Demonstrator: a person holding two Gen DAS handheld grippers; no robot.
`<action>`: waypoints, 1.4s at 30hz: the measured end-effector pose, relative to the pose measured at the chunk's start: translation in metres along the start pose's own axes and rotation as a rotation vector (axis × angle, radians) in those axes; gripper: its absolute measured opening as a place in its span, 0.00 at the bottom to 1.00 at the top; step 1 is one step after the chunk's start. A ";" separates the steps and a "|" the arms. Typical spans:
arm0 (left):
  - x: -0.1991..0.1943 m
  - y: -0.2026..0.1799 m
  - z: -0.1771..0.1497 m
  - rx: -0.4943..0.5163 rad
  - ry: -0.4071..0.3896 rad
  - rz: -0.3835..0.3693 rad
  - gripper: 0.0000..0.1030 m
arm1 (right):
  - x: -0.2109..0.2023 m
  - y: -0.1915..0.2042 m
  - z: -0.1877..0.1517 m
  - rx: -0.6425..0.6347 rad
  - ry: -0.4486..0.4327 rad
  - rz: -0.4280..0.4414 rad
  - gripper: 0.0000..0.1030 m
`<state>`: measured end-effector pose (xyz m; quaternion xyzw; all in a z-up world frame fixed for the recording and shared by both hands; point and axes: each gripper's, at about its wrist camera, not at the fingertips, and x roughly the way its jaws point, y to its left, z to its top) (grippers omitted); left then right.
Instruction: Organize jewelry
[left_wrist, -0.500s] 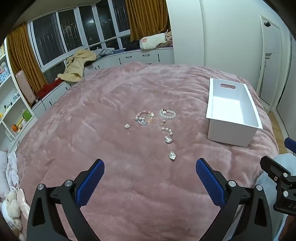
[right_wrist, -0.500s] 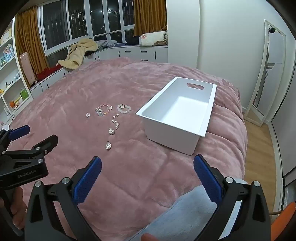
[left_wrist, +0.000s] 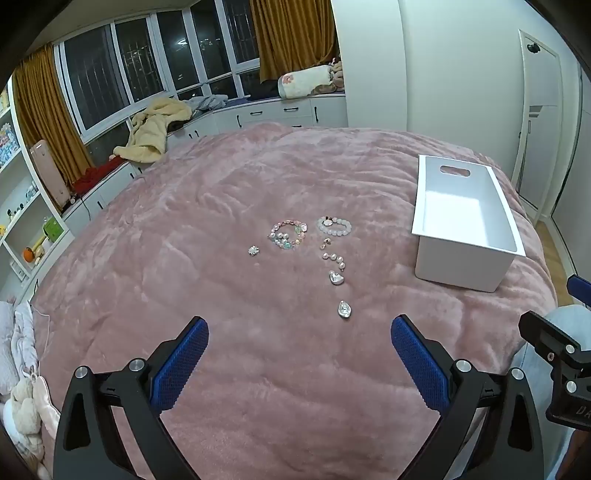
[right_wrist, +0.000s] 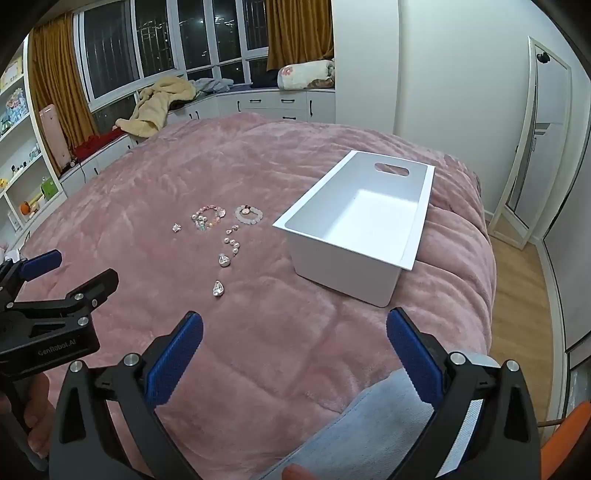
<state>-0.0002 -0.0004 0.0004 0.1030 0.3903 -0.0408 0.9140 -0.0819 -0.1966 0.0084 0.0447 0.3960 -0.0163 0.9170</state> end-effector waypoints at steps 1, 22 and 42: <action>0.000 0.000 0.000 0.001 0.001 0.001 0.97 | 0.000 -0.002 -0.001 -0.004 -0.001 -0.002 0.96; 0.009 -0.010 -0.007 0.004 0.007 -0.003 0.97 | 0.002 -0.001 0.000 0.008 0.018 -0.002 0.96; 0.011 0.002 -0.006 -0.001 0.010 -0.017 0.97 | 0.006 -0.001 -0.003 0.007 0.027 -0.004 0.96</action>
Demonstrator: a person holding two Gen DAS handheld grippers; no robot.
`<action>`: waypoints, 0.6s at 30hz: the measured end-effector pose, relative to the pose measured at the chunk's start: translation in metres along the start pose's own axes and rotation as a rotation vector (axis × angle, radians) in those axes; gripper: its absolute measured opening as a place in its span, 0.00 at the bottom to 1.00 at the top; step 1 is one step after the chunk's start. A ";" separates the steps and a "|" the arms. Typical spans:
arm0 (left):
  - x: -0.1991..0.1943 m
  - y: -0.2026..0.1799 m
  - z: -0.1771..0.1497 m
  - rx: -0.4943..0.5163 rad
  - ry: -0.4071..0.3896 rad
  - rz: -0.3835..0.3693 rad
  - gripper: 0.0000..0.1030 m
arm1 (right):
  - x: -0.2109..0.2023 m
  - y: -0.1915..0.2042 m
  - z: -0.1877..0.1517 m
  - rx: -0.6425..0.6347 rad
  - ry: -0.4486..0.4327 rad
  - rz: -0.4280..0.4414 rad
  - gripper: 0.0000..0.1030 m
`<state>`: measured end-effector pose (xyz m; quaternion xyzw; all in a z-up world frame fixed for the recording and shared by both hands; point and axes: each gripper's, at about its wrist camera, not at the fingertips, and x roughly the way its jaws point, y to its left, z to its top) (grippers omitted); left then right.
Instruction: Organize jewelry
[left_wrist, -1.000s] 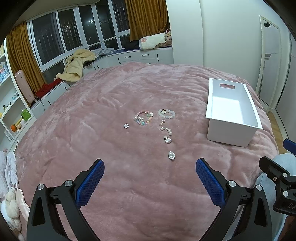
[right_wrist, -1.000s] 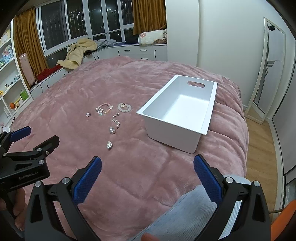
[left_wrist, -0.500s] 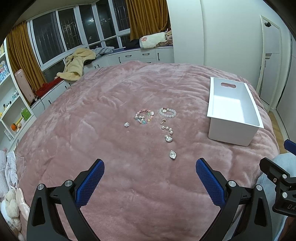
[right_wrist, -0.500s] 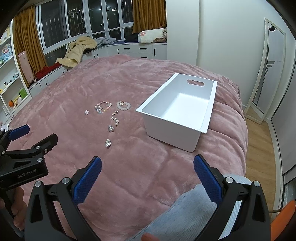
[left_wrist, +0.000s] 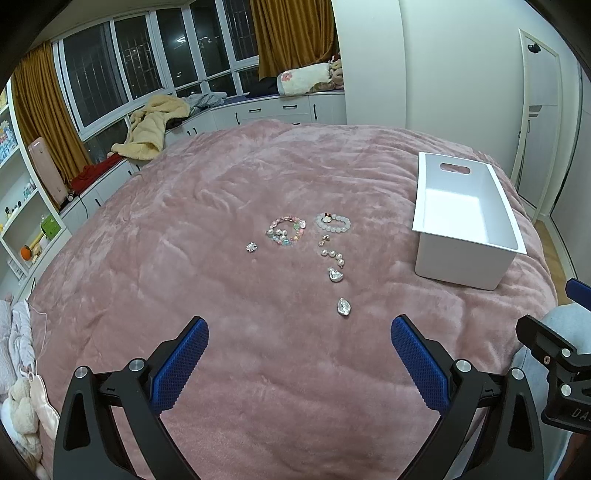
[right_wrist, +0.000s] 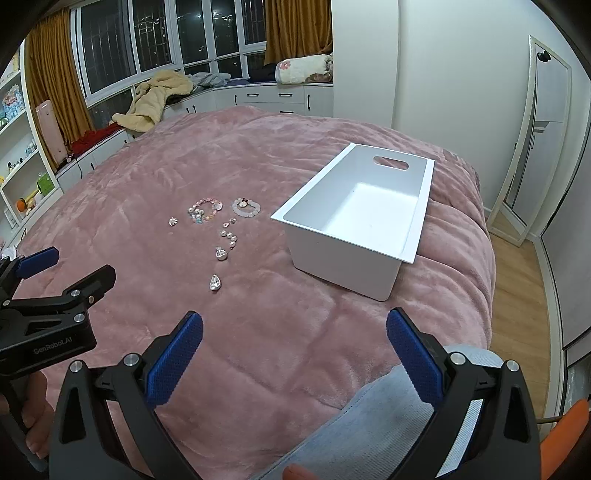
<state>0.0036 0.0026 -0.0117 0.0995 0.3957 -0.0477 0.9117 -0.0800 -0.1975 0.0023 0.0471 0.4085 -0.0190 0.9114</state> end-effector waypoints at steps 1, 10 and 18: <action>0.000 0.000 0.000 0.000 -0.002 0.001 0.97 | 0.000 0.000 0.000 0.000 0.001 0.000 0.96; 0.001 0.003 -0.001 0.000 0.001 0.007 0.97 | 0.000 0.001 -0.001 0.000 -0.001 -0.001 0.96; 0.001 0.004 -0.002 0.003 0.000 0.007 0.97 | 0.000 0.000 -0.001 0.003 0.005 0.003 0.96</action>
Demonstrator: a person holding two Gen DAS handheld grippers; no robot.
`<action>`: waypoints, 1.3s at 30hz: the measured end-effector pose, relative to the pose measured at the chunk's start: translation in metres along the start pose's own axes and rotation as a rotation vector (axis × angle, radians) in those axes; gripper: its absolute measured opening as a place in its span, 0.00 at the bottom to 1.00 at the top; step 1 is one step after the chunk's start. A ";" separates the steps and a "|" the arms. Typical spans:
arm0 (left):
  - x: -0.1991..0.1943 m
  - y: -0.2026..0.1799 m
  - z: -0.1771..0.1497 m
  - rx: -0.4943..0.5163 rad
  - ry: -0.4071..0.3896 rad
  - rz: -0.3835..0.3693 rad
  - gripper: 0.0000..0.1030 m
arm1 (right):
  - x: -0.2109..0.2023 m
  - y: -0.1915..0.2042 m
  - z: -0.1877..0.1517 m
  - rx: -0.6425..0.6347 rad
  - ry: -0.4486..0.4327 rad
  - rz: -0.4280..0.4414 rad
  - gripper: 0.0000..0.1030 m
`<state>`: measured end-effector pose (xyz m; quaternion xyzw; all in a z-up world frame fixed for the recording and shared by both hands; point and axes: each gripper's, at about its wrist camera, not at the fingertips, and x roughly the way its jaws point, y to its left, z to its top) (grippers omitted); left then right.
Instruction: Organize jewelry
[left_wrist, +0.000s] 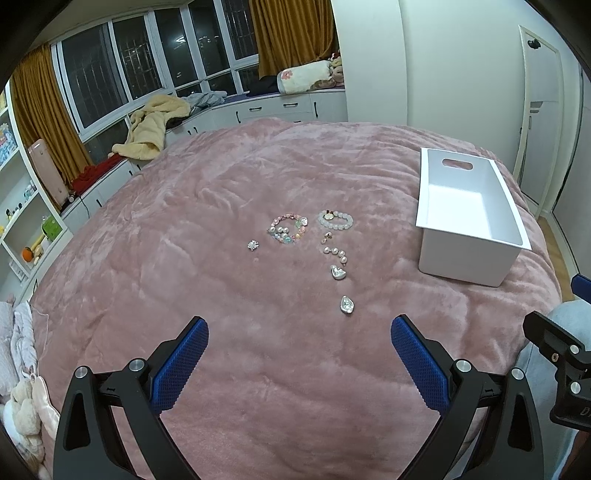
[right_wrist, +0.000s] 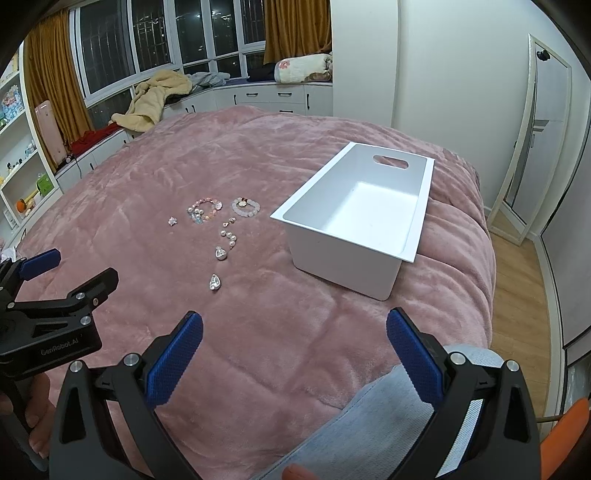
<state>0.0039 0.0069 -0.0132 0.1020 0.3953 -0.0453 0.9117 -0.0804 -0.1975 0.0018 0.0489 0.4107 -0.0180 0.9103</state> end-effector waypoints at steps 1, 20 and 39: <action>0.000 0.001 0.000 0.000 0.000 -0.002 0.97 | 0.001 0.000 0.000 0.000 0.001 0.001 0.96; 0.001 0.000 -0.001 0.003 0.007 0.000 0.97 | 0.005 0.002 -0.002 -0.002 0.005 0.001 0.96; 0.123 0.048 0.023 -0.080 0.076 -0.168 0.97 | 0.076 0.053 -0.006 -0.107 0.100 0.179 0.96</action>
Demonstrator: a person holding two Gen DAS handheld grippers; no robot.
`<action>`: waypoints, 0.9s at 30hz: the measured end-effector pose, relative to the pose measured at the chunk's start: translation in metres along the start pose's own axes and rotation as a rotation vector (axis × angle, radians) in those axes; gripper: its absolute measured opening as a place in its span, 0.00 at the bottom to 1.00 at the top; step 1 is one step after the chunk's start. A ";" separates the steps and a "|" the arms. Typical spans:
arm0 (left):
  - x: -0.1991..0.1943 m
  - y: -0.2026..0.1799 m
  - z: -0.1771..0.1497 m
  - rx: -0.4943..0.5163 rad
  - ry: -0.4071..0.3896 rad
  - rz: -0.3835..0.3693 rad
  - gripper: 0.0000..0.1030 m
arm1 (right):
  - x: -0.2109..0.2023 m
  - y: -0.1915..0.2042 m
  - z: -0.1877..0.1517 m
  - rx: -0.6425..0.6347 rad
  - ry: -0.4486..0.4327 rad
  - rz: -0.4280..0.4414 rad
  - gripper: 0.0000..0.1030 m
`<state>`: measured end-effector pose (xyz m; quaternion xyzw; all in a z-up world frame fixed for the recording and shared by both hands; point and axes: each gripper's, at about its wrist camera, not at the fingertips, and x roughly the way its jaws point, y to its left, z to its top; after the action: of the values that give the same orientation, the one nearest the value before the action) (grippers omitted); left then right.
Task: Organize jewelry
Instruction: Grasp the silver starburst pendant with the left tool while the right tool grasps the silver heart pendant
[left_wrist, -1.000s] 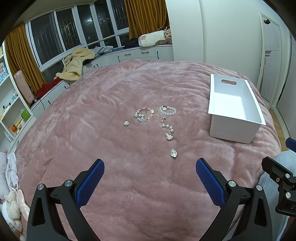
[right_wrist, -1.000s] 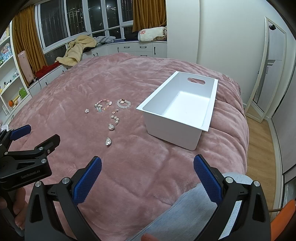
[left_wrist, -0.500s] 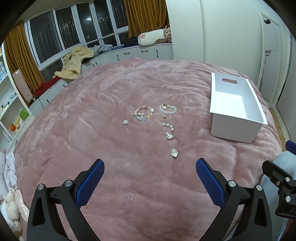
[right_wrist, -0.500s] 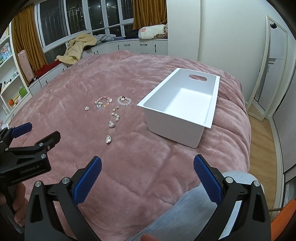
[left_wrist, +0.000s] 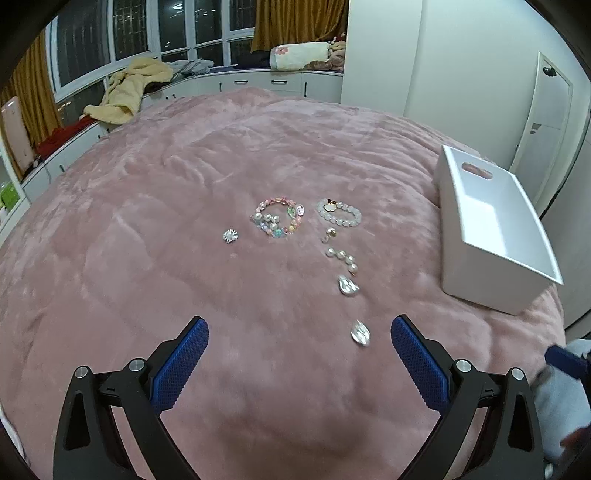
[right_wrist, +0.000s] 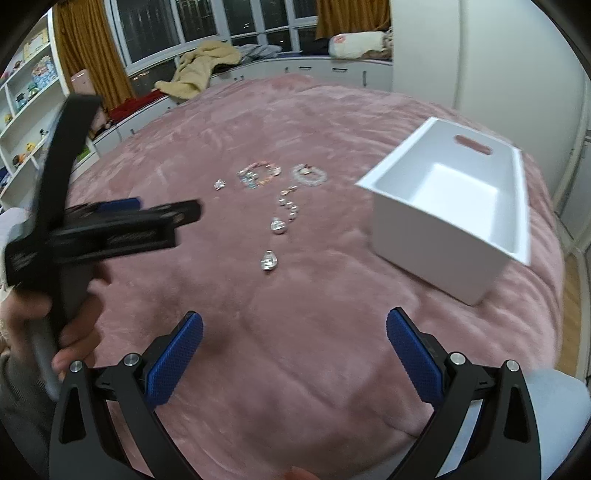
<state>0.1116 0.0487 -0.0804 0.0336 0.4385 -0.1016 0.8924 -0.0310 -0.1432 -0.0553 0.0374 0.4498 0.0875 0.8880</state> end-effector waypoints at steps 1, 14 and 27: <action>0.009 0.002 0.003 0.007 -0.001 -0.006 0.97 | 0.008 0.004 0.001 -0.008 0.003 0.005 0.96; 0.121 0.061 0.042 -0.022 -0.002 0.046 0.97 | 0.111 0.019 0.030 0.042 0.053 0.029 0.96; 0.187 0.089 0.051 -0.027 -0.003 -0.031 0.62 | 0.173 0.026 0.018 -0.035 0.045 -0.054 0.89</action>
<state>0.2805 0.0997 -0.1993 0.0147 0.4391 -0.1097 0.8916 0.0807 -0.0843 -0.1784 0.0075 0.4688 0.0723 0.8803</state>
